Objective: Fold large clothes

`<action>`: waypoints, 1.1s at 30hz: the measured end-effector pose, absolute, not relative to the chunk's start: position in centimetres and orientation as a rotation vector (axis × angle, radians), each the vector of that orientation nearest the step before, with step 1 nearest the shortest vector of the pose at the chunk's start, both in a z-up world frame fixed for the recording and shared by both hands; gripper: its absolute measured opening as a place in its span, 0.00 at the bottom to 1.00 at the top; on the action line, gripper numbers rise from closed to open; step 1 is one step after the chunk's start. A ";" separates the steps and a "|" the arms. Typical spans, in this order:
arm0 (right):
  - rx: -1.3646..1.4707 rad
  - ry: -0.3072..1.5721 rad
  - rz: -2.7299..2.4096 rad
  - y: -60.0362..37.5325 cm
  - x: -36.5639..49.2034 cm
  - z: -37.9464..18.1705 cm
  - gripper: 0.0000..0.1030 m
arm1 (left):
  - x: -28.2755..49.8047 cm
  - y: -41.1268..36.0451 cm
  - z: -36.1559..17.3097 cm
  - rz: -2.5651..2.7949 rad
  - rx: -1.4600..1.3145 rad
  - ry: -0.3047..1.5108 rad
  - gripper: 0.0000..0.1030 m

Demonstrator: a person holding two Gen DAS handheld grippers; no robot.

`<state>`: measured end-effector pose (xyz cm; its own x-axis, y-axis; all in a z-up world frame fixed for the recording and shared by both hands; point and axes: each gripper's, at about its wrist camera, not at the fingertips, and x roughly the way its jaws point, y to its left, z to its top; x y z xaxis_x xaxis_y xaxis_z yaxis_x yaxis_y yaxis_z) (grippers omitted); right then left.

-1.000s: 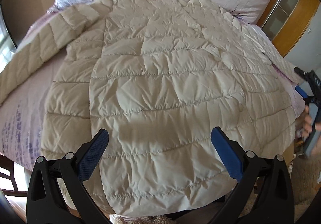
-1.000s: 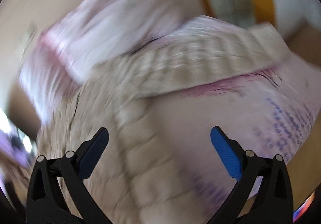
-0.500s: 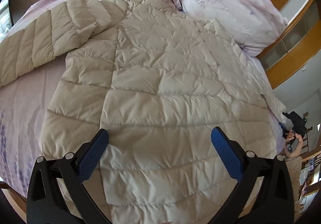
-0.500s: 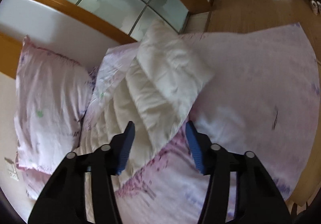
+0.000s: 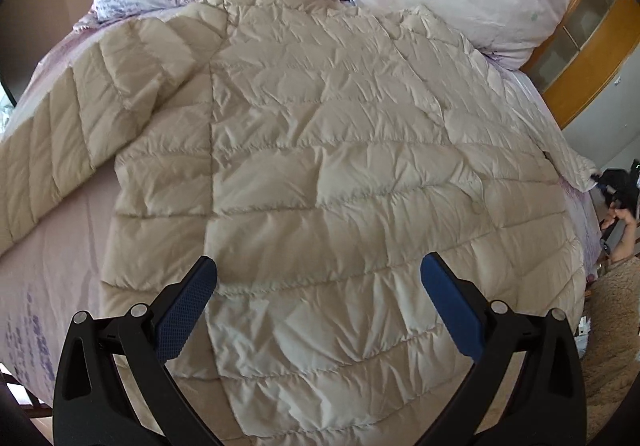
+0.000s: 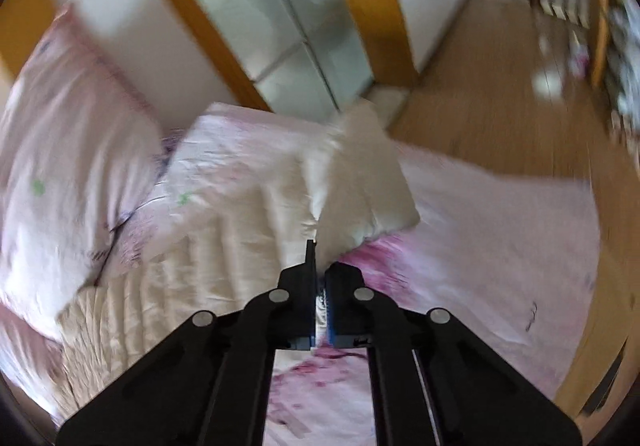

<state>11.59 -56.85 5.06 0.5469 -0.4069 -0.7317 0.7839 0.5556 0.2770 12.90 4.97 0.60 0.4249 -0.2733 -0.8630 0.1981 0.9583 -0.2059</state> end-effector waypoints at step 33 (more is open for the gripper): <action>0.429 0.997 0.338 -20.7 23.0 4.5 0.60 | 23.8 2.9 -1.1 -0.539 -0.675 1.109 0.79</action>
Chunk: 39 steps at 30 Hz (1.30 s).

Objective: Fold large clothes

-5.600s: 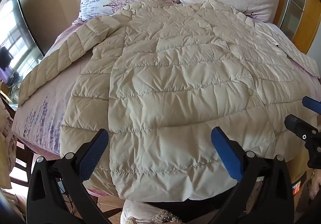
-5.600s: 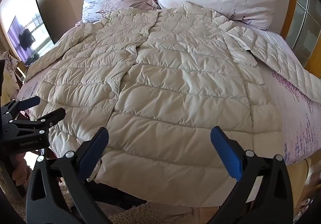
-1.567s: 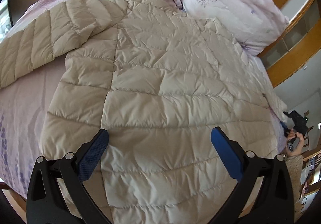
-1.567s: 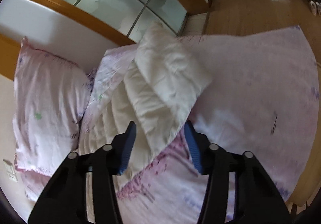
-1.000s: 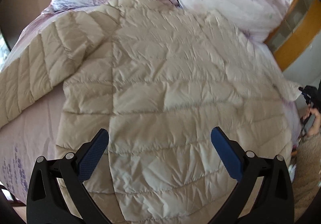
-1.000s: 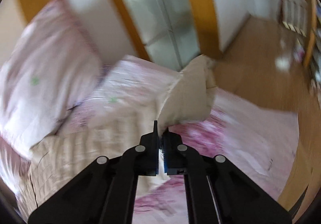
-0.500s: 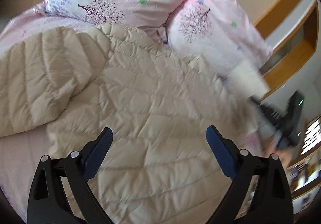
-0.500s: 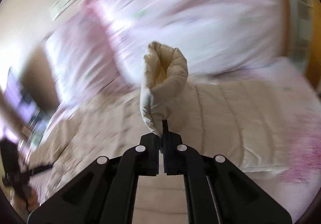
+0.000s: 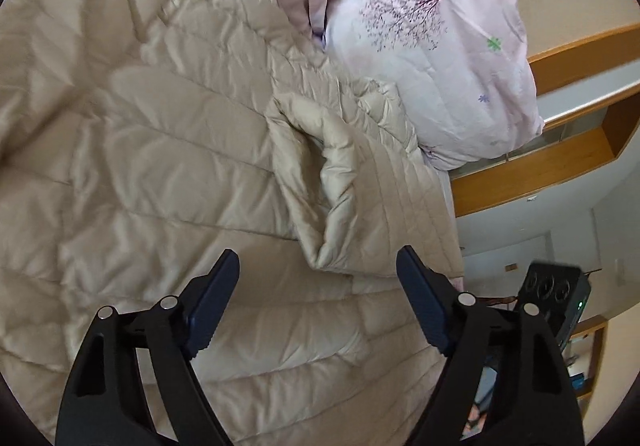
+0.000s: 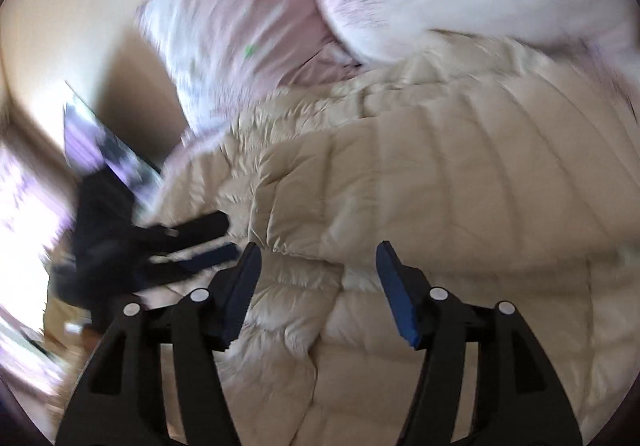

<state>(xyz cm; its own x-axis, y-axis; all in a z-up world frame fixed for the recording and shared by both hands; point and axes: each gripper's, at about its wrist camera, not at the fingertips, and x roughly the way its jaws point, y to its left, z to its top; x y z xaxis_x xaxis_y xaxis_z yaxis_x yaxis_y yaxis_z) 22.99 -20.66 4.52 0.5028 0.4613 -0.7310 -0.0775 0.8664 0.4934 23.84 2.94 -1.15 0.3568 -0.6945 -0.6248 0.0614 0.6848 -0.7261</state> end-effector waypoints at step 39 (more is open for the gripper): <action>0.486 0.972 -0.284 -30.2 22.3 0.0 0.37 | 25.8 8.3 -3.6 -0.292 -0.527 1.060 0.07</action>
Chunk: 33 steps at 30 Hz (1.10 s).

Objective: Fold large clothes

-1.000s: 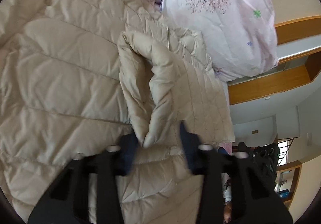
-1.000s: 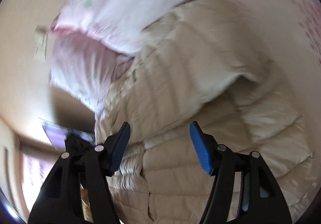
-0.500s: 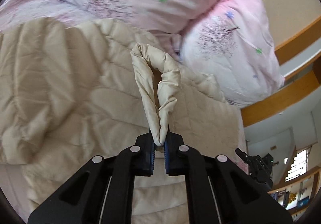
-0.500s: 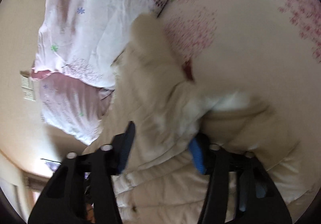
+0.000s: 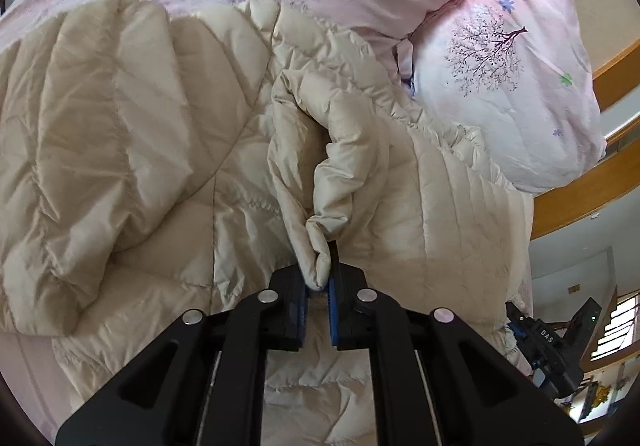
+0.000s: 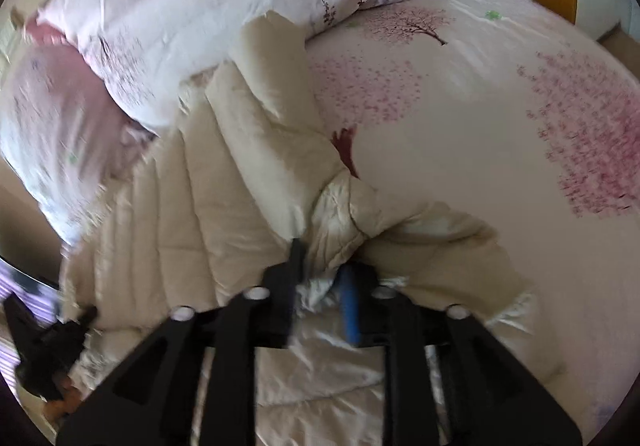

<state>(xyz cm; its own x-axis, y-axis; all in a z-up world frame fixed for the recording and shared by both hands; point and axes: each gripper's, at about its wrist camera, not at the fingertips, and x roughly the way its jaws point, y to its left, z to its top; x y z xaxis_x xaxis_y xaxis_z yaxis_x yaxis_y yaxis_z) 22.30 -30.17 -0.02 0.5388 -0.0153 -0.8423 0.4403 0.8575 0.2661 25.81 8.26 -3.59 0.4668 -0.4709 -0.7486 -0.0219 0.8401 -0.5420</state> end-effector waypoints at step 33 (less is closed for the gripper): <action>0.055 1.092 0.263 -2.1 28.8 1.2 0.65 | 9.6 34.7 -3.6 0.146 -0.945 0.841 0.52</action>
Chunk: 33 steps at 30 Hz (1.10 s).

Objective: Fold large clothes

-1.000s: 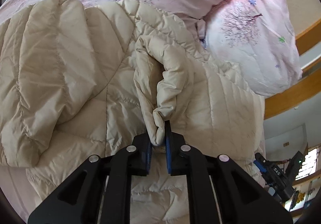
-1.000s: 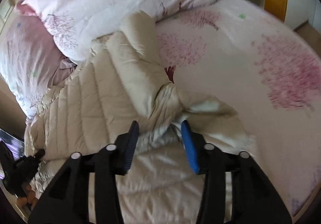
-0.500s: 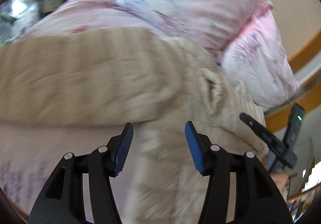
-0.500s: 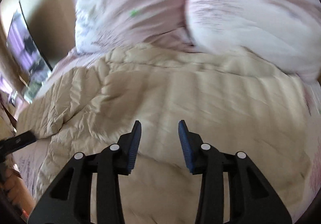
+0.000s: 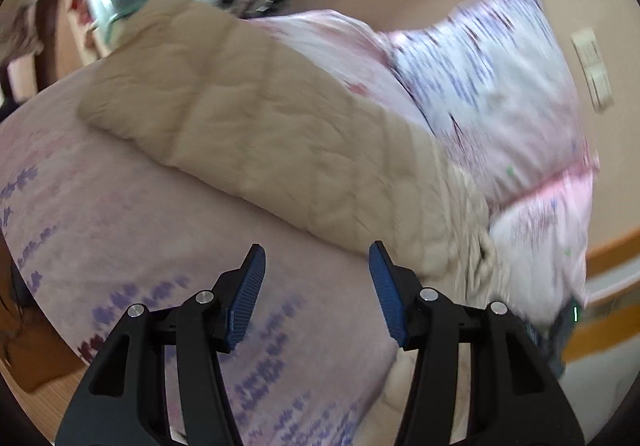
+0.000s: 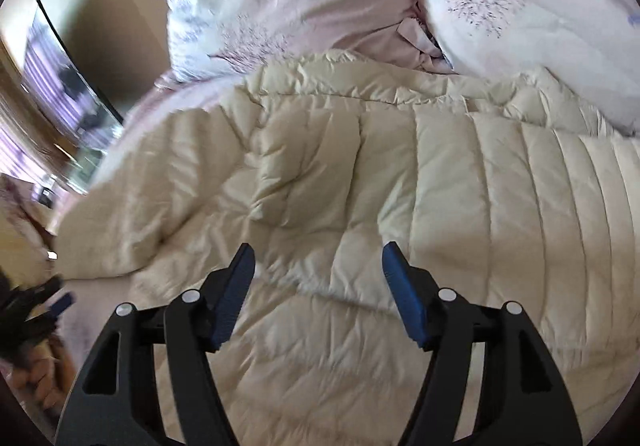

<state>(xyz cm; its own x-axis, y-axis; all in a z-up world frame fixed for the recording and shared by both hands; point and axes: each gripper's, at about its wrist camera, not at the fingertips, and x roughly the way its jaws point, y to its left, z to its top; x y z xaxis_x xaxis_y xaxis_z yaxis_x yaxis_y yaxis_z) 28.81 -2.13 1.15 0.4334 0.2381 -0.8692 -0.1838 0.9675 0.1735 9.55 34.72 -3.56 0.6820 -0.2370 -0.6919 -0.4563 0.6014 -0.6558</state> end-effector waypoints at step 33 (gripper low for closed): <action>0.209 0.966 0.248 -15.1 21.3 5.1 0.65 | 15.8 29.1 8.7 -0.083 -0.854 0.514 0.00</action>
